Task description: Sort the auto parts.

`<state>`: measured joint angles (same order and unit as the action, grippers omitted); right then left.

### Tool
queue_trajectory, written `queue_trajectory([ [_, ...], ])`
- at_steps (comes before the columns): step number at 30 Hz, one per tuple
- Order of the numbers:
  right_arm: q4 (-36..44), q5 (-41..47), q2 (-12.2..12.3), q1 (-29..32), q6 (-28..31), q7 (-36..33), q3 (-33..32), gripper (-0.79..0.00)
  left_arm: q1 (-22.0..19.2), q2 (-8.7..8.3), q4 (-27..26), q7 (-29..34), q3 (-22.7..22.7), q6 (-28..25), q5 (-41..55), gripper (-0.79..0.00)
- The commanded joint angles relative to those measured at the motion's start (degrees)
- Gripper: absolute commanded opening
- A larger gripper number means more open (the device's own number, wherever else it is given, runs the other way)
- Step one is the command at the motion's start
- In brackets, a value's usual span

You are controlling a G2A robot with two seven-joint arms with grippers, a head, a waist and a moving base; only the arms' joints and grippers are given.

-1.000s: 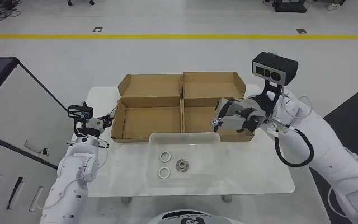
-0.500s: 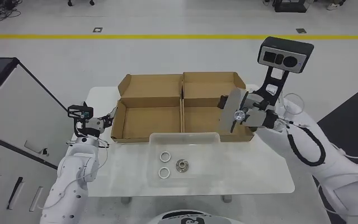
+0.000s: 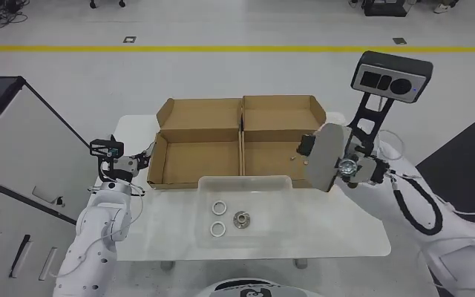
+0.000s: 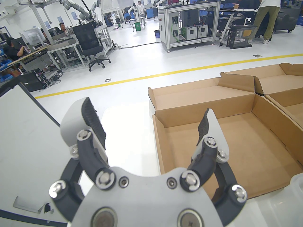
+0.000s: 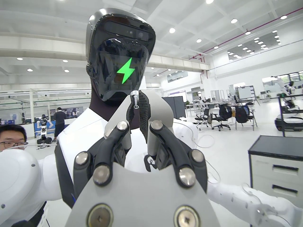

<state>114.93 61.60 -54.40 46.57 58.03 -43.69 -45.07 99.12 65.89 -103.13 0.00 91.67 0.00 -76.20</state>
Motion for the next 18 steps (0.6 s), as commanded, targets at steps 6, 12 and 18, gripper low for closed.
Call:
queue_trajectory([
  [6,2.1,7.9,-3.7,4.1,0.0,-2.0,-4.4,-0.785,0.0,0.00,0.0,0.0,0.0,0.0,0.0,0.000],
  [12,0.8,4.8,-6.0,6.9,0.0,-2.6,-6.7,-0.785,0.0,0.00,0.0,0.0,0.0,0.0,0.0,0.000],
  [18,-1.6,-0.9,-6.4,7.4,-3.0,-4.9,-9.0,-0.785,0.0,0.00,0.0,0.0,0.0,0.0,0.0,0.000],
])
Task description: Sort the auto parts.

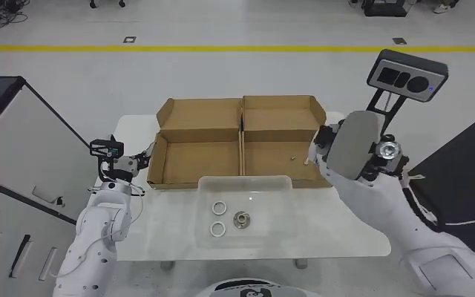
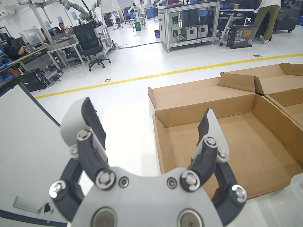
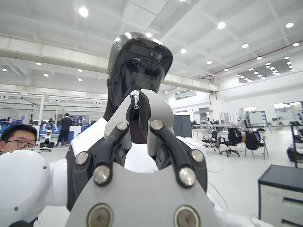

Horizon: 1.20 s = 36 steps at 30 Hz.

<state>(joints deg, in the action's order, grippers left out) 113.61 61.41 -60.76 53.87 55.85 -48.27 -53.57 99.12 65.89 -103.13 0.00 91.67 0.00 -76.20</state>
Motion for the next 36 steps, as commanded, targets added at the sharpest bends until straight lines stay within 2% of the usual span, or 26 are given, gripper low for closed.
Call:
queue_trajectory([
  [1,-0.6,-2.2,0.0,0.0,-1.9,-1.1,-1.1,-0.785,0.0,0.00,0.0,0.0,0.0,0.0,0.0,0.000],
  [7,-0.8,-10.2,0.3,0.5,-9.1,-2.3,-4.3,-0.785,0.0,0.00,0.0,0.0,0.0,0.0,0.0,0.000],
  [10,-0.1,-11.9,0.2,1.5,-10.6,-1.2,-5.4,-0.785,0.0,0.00,0.0,0.0,0.0,0.0,0.0,0.000],
  [22,3.0,-0.4,-1.9,4.5,-3.3,3.9,-4.4,-0.785,0.0,0.00,0.0,0.0,0.0,0.0,0.0,0.000],
  [28,1.9,-1.4,-2.7,4.1,-3.8,3.6,-4.9,-0.785,0.0,0.00,0.0,0.0,0.0,0.0,0.0,0.000],
  [36,1.2,-9.6,-3.0,3.5,-8.8,1.0,-7.2,-0.785,0.0,0.00,0.0,0.0,0.0,0.0,0.0,0.000],
])
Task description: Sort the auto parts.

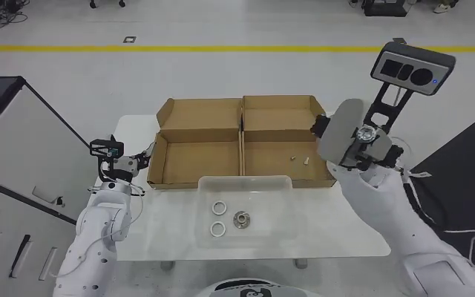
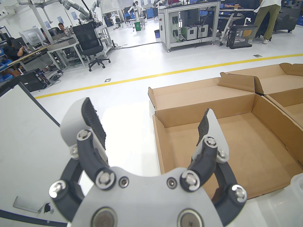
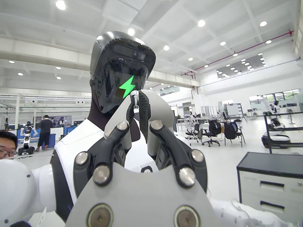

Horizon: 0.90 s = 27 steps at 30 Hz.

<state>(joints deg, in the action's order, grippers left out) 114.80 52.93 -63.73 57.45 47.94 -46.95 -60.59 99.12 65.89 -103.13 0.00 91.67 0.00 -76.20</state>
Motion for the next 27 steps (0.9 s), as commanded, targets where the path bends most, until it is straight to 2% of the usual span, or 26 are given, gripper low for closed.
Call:
queue_trajectory([
  [1,-0.1,-2.4,0.0,-0.2,-1.7,-0.7,-0.5,-0.785,0.0,0.00,0.0,0.0,0.0,0.0,0.0,0.000],
  [7,0.3,-8.6,-0.1,-1.6,-6.4,-3.6,-1.5,-0.785,0.0,0.00,0.0,0.0,0.0,0.0,0.0,0.000],
  [11,0.5,-9.5,-0.2,-1.6,-7.5,-4.0,-1.7,-0.785,0.0,0.00,0.0,0.0,0.0,0.0,0.0,0.000],
  [17,1.2,-1.0,-1.2,-0.4,-3.0,-1.6,-0.1,-0.785,0.0,0.00,0.0,0.0,0.0,0.0,0.0,0.000],
  [27,0.9,1.9,-1.9,-0.5,-2.0,-2.5,0.3,-0.785,0.0,0.00,0.0,0.0,0.0,0.0,0.0,0.000],
])
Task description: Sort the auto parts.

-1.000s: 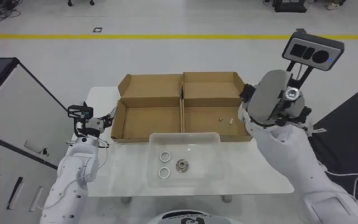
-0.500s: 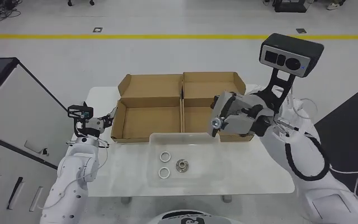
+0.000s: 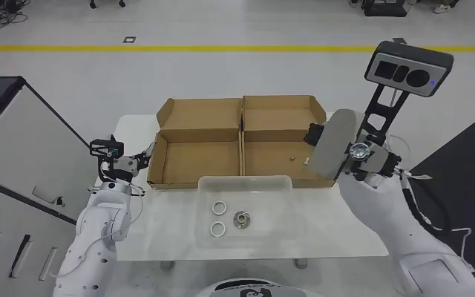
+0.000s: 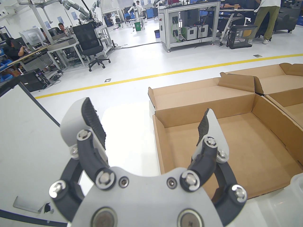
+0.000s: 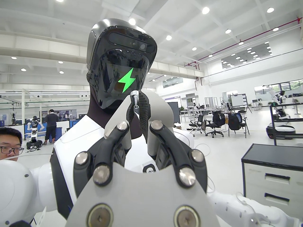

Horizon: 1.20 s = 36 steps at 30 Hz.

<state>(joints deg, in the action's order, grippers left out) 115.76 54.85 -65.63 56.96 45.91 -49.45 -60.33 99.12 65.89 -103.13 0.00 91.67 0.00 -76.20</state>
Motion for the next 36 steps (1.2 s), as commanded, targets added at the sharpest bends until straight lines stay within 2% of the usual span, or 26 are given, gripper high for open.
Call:
queue_trajectory([
  [1,0.0,0.0,0.0,0.0,0.0,0.0,0.0,-0.785,0.0,0.00,0.0,0.0,0.0,0.0,0.0,0.000],
  [21,-0.1,-0.8,0.0,0.2,-0.9,0.2,-0.2,-0.785,0.0,0.00,0.0,0.0,0.0,0.0,0.0,0.000],
  [24,0.0,-6.5,0.6,1.1,-7.1,-1.2,-2.6,-0.785,0.0,0.00,0.0,0.0,0.0,0.0,0.0,0.000],
  [29,0.9,-15.1,2.4,3.7,-18.5,-5.1,-11.7,-0.785,0.0,0.00,0.0,0.0,0.0,0.0,0.0,0.000],
  [36,4.1,-29.8,5.2,6.3,-34.4,-17.2,-24.9,-0.785,0.0,0.00,0.0,0.0,0.0,0.0,0.0,0.000],
])
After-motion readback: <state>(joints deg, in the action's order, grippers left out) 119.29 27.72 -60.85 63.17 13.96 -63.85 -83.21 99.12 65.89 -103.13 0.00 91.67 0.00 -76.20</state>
